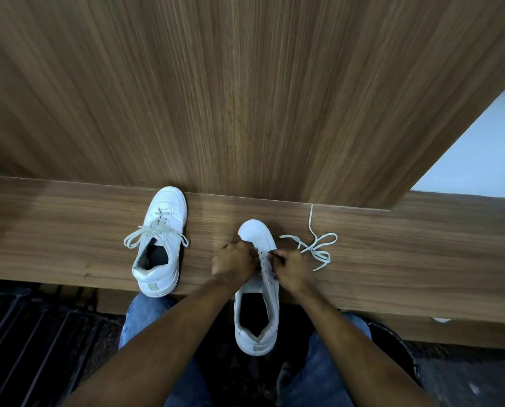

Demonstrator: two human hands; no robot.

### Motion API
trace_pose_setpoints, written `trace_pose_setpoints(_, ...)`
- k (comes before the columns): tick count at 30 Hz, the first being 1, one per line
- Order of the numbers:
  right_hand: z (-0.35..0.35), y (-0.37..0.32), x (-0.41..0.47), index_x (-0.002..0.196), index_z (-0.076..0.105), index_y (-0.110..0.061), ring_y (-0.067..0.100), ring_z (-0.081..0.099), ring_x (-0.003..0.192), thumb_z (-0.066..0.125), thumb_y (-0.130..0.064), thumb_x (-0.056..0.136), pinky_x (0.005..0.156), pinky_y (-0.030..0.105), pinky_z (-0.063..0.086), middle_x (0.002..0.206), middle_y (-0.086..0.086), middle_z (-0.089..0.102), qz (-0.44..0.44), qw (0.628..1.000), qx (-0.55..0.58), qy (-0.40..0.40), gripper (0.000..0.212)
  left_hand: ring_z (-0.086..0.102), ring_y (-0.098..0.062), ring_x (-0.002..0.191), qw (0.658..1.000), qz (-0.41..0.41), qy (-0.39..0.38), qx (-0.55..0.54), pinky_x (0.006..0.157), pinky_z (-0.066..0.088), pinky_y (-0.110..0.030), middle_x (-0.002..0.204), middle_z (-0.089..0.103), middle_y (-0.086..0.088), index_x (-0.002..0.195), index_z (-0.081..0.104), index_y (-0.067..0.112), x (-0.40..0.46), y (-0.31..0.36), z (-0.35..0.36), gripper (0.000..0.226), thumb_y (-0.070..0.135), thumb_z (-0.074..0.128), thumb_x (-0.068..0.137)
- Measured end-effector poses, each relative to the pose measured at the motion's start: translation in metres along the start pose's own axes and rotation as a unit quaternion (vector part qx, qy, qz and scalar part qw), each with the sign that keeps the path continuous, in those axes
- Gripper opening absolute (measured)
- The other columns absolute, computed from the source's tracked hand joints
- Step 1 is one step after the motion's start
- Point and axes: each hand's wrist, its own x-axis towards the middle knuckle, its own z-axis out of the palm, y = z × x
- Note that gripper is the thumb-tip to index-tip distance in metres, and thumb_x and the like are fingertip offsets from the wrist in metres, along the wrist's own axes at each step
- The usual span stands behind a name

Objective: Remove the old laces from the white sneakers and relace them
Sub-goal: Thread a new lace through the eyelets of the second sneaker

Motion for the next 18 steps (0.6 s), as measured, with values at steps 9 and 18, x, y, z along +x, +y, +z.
trace_pose_setpoints(9, -0.009, 0.005, 0.010, 0.107, 0.072, -0.030, 0.026, 0.067, 0.096, 0.057, -0.028, 0.089, 0.081, 0.037, 0.053, 0.103, 0.000, 0.074, -0.055, 0.993, -0.100, 0.039, 0.024, 0.056, -0.026, 0.113, 0.983, -0.035, 0.016, -0.178, 0.091, 0.050, -0.036, 0.122, 0.054, -0.006, 0.102, 0.074, 0.031, 0.004, -0.010, 0.013, 0.018, 0.032, 0.064, 0.087)
trace_pose_setpoints(18, -0.027, -0.020, 0.018, 0.100, 0.067, -0.020, 0.028, 0.063, 0.097, 0.045, -0.018, 0.092, 0.066, 0.032, 0.039, 0.106, -0.001, 0.065, -0.215, 0.901, -0.377, -0.028, 0.024, 0.060, -0.020, 0.108, 0.976, -0.028, 0.016, -0.216, 0.088, 0.053, -0.034, 0.120, 0.054, -0.001, 0.102, 0.075, 0.030, 0.009, -0.015, 0.019, 0.022, 0.036, 0.071, 0.081)
